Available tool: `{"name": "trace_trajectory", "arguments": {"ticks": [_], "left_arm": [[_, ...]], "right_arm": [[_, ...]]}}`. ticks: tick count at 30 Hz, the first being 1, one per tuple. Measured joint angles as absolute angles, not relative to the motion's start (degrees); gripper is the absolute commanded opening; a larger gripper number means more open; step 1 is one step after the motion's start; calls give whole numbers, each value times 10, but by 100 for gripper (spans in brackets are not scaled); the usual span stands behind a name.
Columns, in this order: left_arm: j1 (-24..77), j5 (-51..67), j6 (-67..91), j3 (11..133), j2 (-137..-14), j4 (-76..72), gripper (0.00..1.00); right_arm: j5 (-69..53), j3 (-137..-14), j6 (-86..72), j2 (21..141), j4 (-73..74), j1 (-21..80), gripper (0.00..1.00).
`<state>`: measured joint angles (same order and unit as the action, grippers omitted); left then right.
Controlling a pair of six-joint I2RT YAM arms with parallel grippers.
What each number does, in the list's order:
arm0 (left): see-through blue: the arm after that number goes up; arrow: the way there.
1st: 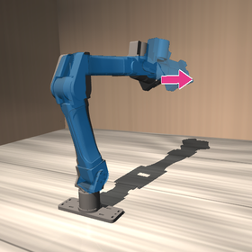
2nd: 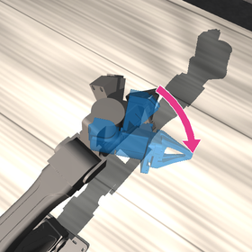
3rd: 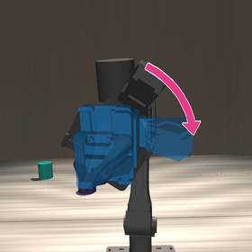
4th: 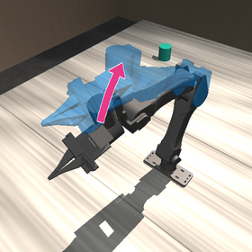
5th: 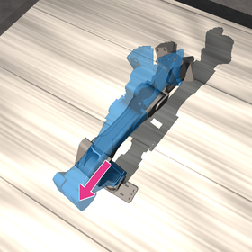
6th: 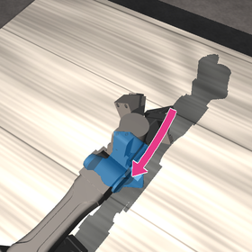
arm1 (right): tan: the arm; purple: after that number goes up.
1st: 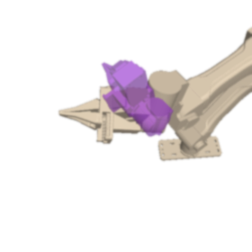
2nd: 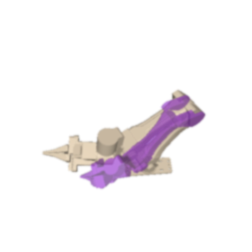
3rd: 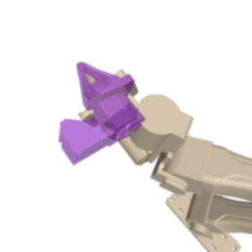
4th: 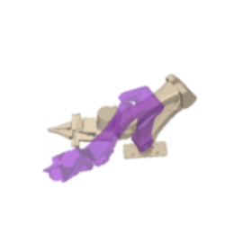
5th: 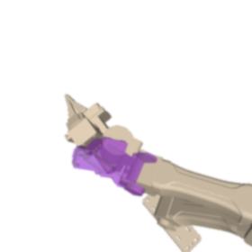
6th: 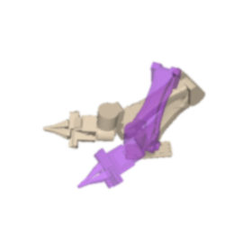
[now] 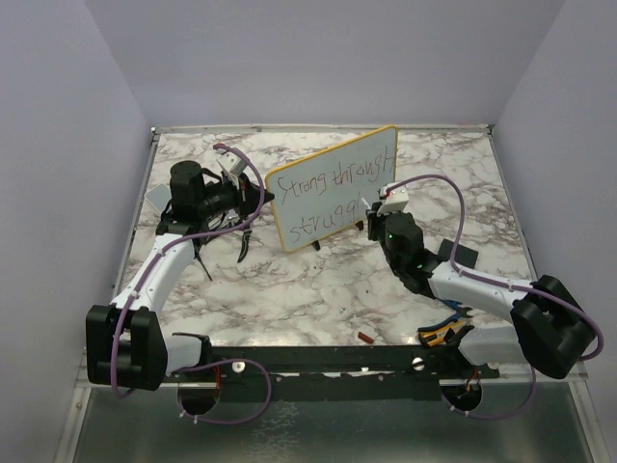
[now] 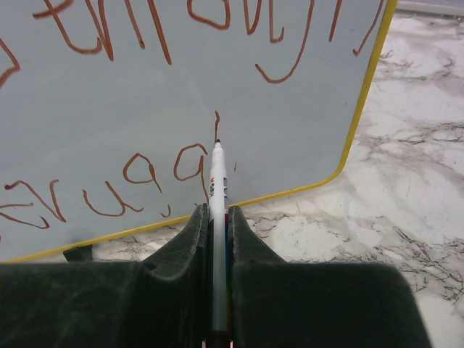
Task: Write a sentence on the whiteboard
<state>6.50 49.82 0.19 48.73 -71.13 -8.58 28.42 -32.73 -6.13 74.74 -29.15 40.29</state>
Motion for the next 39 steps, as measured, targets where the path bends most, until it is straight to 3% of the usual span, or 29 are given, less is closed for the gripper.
{"name": "trace_trajectory", "arguments": {"ticks": [39], "left_arm": [[65,498,2,487,-711,-86,0]], "right_arm": [[293,-347,-46,801,-295,363,1]]}}
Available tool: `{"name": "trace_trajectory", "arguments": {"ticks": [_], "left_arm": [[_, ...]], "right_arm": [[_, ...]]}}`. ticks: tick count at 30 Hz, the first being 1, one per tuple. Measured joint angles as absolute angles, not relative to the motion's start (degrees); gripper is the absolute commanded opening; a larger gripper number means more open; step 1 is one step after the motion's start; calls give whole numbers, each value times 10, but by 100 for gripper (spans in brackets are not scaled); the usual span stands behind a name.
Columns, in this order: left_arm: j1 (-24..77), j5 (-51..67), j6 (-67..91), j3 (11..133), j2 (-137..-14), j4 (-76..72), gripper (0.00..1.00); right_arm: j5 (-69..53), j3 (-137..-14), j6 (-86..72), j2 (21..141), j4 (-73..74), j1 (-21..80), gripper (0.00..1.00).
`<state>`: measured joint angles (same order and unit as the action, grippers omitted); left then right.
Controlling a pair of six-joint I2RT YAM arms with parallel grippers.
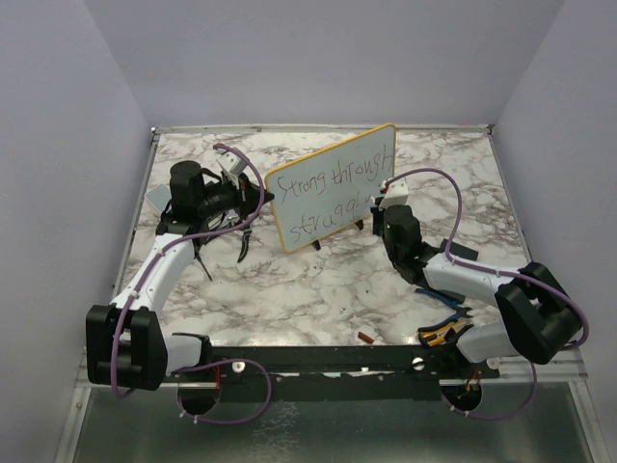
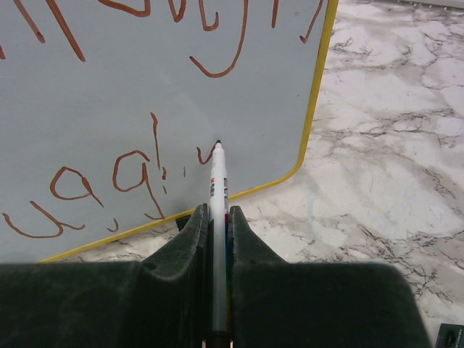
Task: Write a sentence on the whiteboard
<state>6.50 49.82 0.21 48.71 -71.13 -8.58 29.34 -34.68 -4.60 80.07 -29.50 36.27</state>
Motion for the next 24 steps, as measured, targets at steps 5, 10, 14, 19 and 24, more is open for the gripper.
{"name": "trace_trajectory", "arguments": {"ticks": [5,10,14,19,24], "left_arm": [[65,498,2,487,-711,-86,0],[65,498,2,487,-711,-86,0],[65,498,2,487,-711,-86,0],[65,498,2,487,-711,-86,0],[65,498,2,487,-711,-86,0]], "right_arm": [[267,-347,-40,794,-295,362,1],[244,-346,-38,783,-295,361,1],[238,-345,-42,782,-295,361,1],[231,-343,-60,792,-294,360,1],[229,-336,-77,815,-281,360,1]]}}
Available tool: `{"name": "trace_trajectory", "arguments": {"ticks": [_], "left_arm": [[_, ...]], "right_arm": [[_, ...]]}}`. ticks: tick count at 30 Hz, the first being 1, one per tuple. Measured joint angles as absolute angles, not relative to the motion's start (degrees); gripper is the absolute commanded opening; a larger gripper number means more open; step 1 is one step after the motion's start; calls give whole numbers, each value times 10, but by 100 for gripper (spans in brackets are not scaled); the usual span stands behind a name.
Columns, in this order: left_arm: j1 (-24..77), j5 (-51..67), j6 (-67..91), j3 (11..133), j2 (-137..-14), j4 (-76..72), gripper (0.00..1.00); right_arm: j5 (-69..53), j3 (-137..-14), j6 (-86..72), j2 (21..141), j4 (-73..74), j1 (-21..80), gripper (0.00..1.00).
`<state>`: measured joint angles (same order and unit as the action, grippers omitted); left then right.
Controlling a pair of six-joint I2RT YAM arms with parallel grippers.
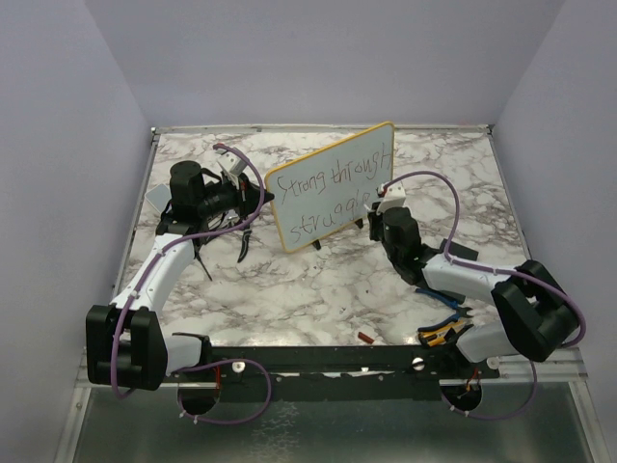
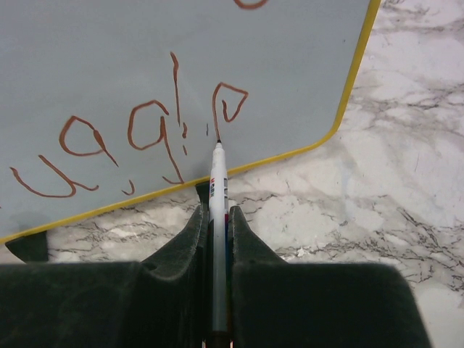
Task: Write a sentence on the whiteboard
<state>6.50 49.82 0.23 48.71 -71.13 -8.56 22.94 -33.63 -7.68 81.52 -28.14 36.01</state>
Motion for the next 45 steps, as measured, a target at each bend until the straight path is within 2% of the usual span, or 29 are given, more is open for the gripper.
{"name": "trace_trajectory", "arguments": {"ticks": [18,27,45], "left_arm": [[65,498,2,487,-711,-87,0],[65,498,2,487,-711,-87,0],[65,498,2,487,-711,-87,0]], "right_arm": [[286,-345,-90,846,-264,360,1],[300,-346,-89,786,-260,359,1],[260,-354,-74,799,-274,302,1]]}}
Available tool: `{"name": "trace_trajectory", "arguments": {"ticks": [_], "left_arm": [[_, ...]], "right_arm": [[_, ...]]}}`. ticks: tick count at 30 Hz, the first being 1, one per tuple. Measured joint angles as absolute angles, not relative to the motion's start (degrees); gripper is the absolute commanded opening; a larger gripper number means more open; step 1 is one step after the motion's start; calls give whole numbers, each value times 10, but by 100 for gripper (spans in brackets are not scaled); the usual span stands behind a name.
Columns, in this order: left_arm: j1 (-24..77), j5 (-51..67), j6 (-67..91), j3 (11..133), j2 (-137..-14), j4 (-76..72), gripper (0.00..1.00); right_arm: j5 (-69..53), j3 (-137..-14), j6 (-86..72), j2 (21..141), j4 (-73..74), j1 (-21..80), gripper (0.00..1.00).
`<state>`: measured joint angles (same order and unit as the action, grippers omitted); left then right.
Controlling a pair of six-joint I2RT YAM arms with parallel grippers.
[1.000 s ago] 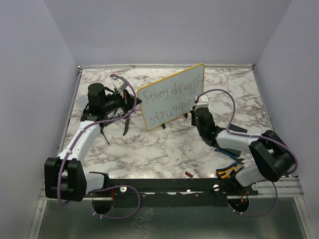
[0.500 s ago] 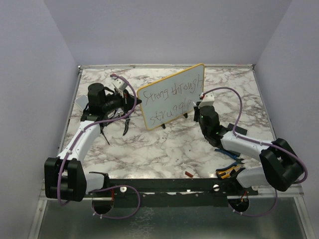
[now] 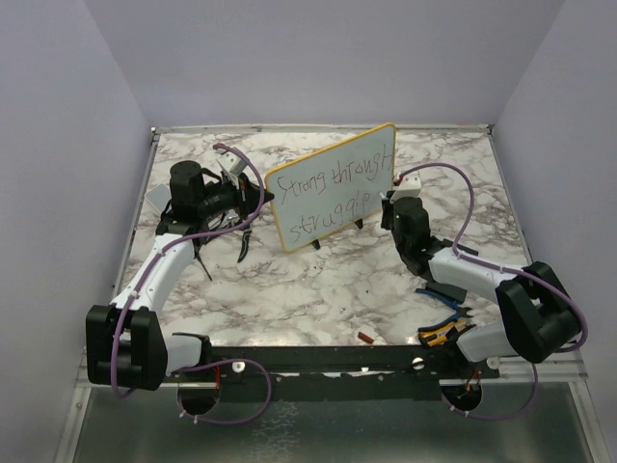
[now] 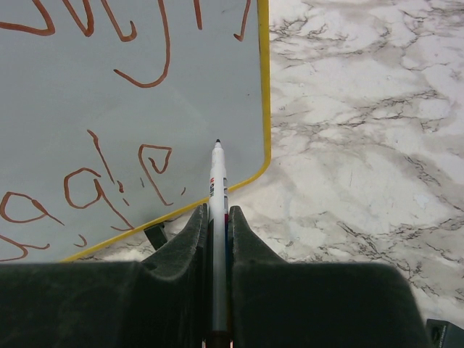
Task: Write a sentence on the whiteboard
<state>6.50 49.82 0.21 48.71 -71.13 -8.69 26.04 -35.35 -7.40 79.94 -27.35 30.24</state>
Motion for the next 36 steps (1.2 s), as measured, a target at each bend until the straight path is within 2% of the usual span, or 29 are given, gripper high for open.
{"name": "trace_trajectory", "arguments": {"ticks": [21,36], "left_arm": [[65,498,2,487,-711,-87,0],[65,498,2,486,-711,-87,0]], "right_arm": [[194,-364,-62,806,-274,298,1],[227,-364,-86,833,-264,298,1]]}}
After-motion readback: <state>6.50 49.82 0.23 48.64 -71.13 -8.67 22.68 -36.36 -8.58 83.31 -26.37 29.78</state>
